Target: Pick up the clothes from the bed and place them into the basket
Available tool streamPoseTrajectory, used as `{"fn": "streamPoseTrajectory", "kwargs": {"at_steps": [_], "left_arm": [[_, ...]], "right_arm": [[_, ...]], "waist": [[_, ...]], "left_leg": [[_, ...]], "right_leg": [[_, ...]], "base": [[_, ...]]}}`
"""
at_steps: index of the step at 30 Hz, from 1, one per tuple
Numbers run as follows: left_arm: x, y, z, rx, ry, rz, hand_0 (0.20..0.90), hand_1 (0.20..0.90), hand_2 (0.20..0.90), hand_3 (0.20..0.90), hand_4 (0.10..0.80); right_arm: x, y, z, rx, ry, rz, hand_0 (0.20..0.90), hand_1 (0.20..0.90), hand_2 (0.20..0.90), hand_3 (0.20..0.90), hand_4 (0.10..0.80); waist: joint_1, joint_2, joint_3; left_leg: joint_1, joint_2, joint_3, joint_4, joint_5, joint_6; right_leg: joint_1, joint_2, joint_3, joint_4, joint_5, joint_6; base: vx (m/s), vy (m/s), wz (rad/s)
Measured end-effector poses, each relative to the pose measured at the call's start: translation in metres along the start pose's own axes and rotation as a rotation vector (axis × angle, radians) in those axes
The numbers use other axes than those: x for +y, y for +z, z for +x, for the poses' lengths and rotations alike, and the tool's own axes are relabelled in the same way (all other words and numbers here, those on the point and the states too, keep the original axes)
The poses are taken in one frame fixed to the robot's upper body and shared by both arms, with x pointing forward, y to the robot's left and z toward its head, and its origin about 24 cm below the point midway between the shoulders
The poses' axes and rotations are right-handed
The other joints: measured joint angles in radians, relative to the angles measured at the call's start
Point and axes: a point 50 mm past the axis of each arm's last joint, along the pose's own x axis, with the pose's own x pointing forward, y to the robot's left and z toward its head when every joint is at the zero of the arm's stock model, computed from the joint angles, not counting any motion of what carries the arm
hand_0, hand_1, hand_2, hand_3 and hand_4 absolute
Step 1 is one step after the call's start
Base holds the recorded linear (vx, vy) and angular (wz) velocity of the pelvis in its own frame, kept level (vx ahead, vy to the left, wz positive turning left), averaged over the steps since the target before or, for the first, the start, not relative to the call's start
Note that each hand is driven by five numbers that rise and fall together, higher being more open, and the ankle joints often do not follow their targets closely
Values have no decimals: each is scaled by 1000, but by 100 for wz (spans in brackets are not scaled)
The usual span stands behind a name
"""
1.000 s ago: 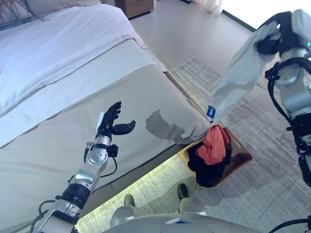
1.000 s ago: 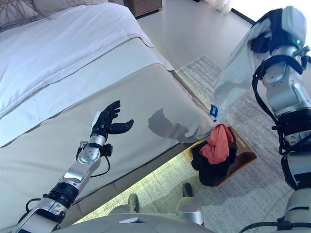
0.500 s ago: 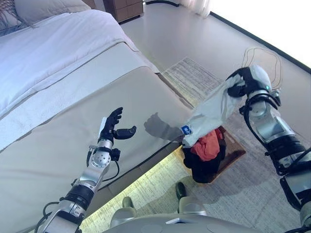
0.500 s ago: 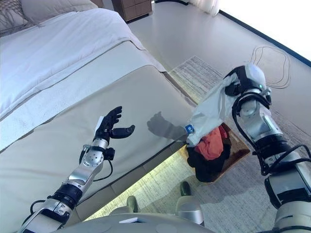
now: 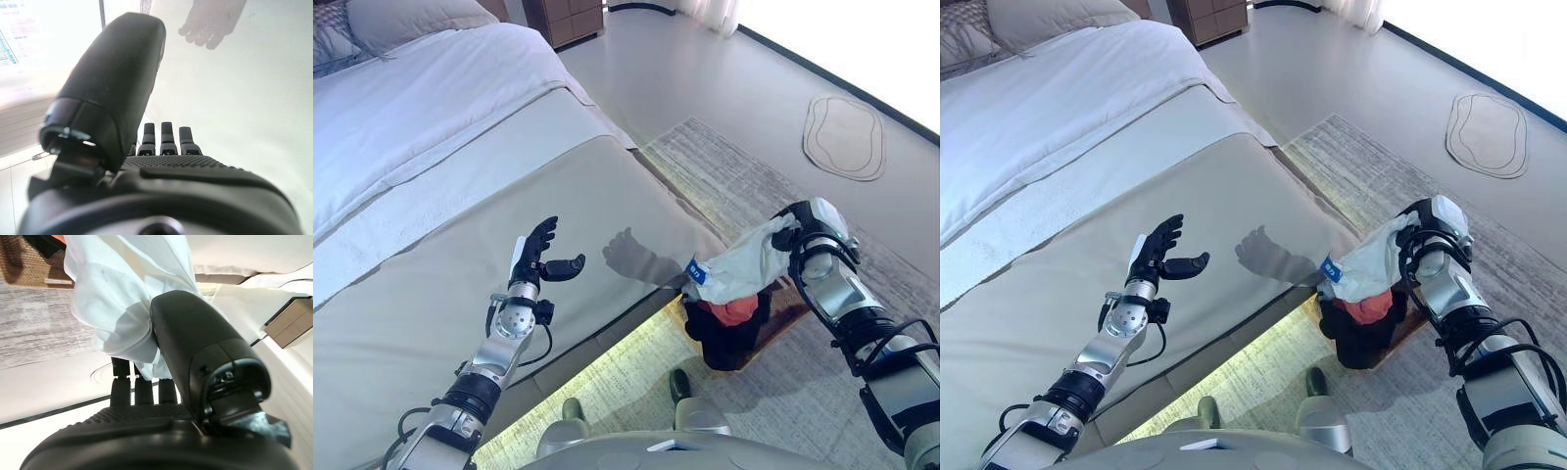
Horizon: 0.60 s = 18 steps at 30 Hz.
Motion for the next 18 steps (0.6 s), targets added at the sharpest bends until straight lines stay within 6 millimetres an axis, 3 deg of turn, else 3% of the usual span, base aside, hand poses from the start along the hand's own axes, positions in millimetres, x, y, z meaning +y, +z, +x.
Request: {"fn": "streamPoseTrajectory", "kwargs": {"at_steps": [5,6,7,18], "left_arm": [[-1,0,0,1,-14,1,900,900,900,900,800],[-1,-1,0,2,-17,1,900,900,900,900,800],[-1,-1,-1,3,-19,1,900,900,900,900,800],[-1,-6,-4,21,-20,2,900,900,900,900,800]], "right_arm": [[1,-7,1,29,1,-9,300,300,300,200,100],[1,-8,1,33,1,-10,488,488,488,420,320],[1,-9,1,37,2,-11,900,900,900,900,800],[12,-13,-1,62,23,-3,900,900,900,900,800]], "waist": [[4,16,-9],[5,18,-10],[5,19,-11],[8,28,-22]], "left_leg": [[-1,9,-1,0,2,-2],[-1,9,-1,0,2,-3],[-2,10,-1,0,2,-3],[-21,9,-4,0,8,-4]], "right_leg": [[0,5,-2,0,0,0],[0,6,-2,0,0,0],[-1,6,-2,0,0,0],[-18,5,-5,0,4,-6]], "base": [[4,-21,0],[0,0,0],[0,0,0],[0,0,0]]}}
